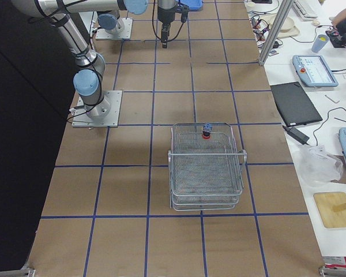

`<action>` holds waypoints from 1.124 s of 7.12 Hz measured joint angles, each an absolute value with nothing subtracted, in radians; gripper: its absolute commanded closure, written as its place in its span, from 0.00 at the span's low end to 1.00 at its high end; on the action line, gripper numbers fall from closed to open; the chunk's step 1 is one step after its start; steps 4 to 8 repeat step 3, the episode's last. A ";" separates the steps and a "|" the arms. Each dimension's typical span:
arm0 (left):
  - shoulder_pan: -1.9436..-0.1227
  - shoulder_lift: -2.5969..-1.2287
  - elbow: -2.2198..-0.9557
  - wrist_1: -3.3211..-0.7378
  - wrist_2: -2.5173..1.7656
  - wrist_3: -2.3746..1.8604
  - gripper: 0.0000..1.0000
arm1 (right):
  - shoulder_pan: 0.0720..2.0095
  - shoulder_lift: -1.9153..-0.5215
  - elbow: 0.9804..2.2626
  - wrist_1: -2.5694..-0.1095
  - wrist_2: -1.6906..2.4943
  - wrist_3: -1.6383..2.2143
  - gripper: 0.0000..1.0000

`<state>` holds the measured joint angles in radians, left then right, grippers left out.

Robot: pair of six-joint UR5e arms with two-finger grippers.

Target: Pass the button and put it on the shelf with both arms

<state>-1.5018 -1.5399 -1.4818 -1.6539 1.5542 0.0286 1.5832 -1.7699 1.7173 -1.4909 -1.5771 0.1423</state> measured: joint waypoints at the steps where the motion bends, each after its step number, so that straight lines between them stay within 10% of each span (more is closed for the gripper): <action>1: -1.502 -1.540 -1.482 -1.654 1.554 0.028 0.00 | 1.568 -1.770 1.716 -1.483 -1.575 0.141 0.00; 8: -1.502 -1.540 -1.482 -1.654 1.554 0.028 0.00 | 1.548 -1.772 1.714 -1.466 -1.568 0.140 0.00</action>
